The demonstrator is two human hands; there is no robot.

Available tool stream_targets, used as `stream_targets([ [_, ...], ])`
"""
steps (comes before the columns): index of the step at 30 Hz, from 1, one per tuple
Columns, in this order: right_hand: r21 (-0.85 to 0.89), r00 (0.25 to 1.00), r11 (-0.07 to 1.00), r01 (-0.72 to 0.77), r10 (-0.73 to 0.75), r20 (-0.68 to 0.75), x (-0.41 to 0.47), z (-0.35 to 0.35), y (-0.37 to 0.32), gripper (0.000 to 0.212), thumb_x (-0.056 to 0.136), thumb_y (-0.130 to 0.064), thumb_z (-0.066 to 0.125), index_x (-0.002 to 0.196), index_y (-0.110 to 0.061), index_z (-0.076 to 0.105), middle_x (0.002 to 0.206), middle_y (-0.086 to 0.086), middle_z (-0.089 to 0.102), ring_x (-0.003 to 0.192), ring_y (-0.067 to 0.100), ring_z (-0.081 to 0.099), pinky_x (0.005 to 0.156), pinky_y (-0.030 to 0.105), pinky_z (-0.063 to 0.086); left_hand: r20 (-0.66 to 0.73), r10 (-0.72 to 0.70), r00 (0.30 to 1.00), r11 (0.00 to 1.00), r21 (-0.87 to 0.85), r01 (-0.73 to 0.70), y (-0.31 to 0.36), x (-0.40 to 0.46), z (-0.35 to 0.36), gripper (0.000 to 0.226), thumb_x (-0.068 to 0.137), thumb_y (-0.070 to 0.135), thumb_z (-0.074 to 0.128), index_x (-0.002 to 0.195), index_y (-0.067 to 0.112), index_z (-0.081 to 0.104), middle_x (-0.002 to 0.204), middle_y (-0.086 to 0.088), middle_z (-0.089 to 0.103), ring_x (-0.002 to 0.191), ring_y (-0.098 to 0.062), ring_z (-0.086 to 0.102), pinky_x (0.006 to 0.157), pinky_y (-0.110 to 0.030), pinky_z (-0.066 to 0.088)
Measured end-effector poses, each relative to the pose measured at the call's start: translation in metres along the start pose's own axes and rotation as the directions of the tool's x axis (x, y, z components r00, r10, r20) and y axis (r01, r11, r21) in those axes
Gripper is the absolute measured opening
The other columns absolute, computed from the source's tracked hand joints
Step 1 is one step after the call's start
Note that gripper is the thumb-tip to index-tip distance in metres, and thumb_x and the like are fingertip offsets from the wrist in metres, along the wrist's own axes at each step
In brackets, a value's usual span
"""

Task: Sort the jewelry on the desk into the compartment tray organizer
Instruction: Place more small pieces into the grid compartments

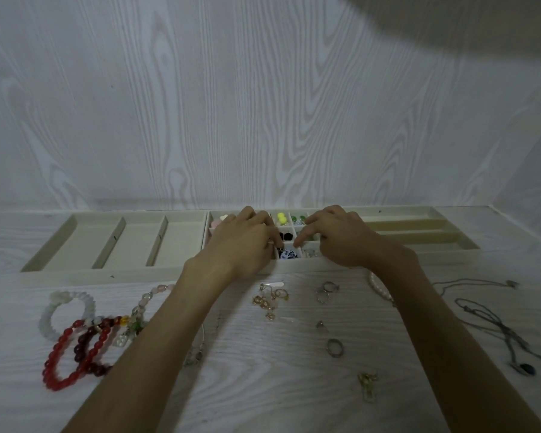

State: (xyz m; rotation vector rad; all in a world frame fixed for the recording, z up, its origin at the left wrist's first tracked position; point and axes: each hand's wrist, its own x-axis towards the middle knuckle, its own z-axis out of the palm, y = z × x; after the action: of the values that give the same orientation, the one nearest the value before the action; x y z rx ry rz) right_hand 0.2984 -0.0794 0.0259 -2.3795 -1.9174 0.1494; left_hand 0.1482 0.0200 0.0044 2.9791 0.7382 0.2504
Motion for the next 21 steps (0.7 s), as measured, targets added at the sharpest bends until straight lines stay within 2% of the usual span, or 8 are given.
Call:
stream_targets([
  [5, 0.005, 1.000, 1.000, -0.003, 0.003, 0.003, 0.001, 0.000, -0.001, 0.055, 0.081, 0.002, 0.042, 0.114, -0.037, 0.064, 0.143, 0.000, 0.044, 0.131, 0.021, 0.027, 0.102, 0.040, 0.023, -0.004, 0.004, 1.000, 1.000, 0.006, -0.004, -0.001, 0.001, 0.001, 0.033, 0.096, 0.026, 0.041, 0.120, 0.035, 0.061, 0.131, 0.008, 0.046, 0.118, -0.016, 0.034, 0.081, -0.027, 0.022],
  [8, 0.031, 1.000, 0.999, 0.005, -0.006, 0.006, -0.002, -0.007, -0.001, 0.056, 0.080, 0.004, 0.042, 0.114, -0.035, 0.064, 0.141, -0.002, 0.045, 0.131, 0.020, 0.027, 0.102, 0.038, 0.023, 0.018, -0.007, 1.000, 0.999, -0.039, 0.007, -0.003, 0.002, 0.003, 0.031, 0.095, 0.025, 0.043, 0.119, 0.033, 0.062, 0.131, 0.008, 0.047, 0.119, -0.016, 0.034, 0.086, -0.029, 0.026],
  [11, 0.094, 0.998, 0.995, 0.034, -0.029, -0.053, -0.013, -0.020, 0.003, 0.052, 0.084, 0.005, 0.042, 0.114, -0.031, 0.065, 0.134, 0.000, 0.052, 0.127, 0.021, 0.036, 0.104, 0.041, 0.030, 0.048, -0.036, 0.998, 0.995, -0.091, 0.040, -0.005, 0.000, -0.003, 0.030, 0.095, 0.026, 0.047, 0.121, 0.032, 0.060, 0.135, 0.007, 0.046, 0.122, -0.017, 0.035, 0.095, -0.035, 0.032],
  [13, 0.169, 0.994, 0.982, 0.082, -0.068, -0.086, -0.025, -0.028, 0.005, 0.044, 0.089, 0.003, 0.043, 0.112, -0.025, 0.067, 0.129, 0.003, 0.057, 0.121, 0.020, 0.045, 0.102, 0.042, 0.037, 0.031, -0.051, 0.998, 0.991, -0.125, 0.054, -0.005, -0.003, -0.012, 0.032, 0.094, 0.026, 0.050, 0.124, 0.033, 0.057, 0.136, 0.007, 0.046, 0.122, -0.017, 0.036, 0.096, -0.035, 0.034],
  [17, 0.228, 0.994, 0.968, 0.105, -0.106, -0.010, -0.059, -0.036, 0.006, 0.029, 0.094, -0.009, 0.050, 0.111, -0.022, 0.068, 0.122, 0.000, 0.062, 0.107, 0.009, 0.053, 0.096, 0.027, 0.040, -0.019, -0.072, 0.997, 0.980, -0.190, 0.067, -0.008, -0.021, -0.027, 0.035, 0.093, 0.020, 0.050, 0.124, 0.030, 0.059, 0.133, 0.006, 0.050, 0.119, -0.018, 0.039, 0.094, -0.035, 0.036],
  [21, 0.209, 0.999, 0.978, 0.025, -0.032, 0.030, -0.084, -0.034, 0.016, 0.029, 0.094, -0.011, 0.049, 0.111, -0.027, 0.067, 0.124, -0.005, 0.060, 0.111, 0.009, 0.052, 0.094, 0.028, 0.041, 0.038, -0.095, 0.995, 0.986, -0.135, 0.099, -0.010, -0.046, -0.032, 0.028, 0.095, 0.027, 0.050, 0.121, 0.033, 0.061, 0.125, 0.003, 0.055, 0.116, -0.019, 0.042, 0.089, -0.034, 0.038],
])
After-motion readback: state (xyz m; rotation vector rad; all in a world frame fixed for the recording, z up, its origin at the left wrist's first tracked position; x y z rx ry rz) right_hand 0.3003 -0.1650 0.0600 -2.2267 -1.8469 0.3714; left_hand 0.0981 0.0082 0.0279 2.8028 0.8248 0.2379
